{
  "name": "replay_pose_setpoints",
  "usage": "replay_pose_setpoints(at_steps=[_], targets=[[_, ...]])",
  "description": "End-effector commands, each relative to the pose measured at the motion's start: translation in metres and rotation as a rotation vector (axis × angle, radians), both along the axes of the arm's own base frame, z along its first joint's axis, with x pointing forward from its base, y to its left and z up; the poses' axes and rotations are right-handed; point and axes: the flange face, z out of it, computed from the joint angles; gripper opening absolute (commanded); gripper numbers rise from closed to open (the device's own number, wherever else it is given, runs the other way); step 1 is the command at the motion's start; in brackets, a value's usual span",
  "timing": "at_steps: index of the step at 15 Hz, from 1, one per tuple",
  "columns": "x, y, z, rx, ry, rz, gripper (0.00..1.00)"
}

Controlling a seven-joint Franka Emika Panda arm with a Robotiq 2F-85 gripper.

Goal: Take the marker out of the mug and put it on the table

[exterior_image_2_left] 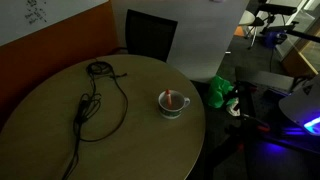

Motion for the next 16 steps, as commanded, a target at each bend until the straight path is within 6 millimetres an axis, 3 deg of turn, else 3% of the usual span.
replay_pose_setpoints(at_steps=[1,3,7,16], targets=[[0.0,0.0,0.001,0.0,0.001,0.0,1.0],[0.0,0.0,0.001,0.0,0.001,0.0,1.0],[0.015,0.024,-0.026,0.034,-0.048,-0.169,1.0],[0.073,0.118,-0.133,0.049,-0.051,-0.457,1.0]])
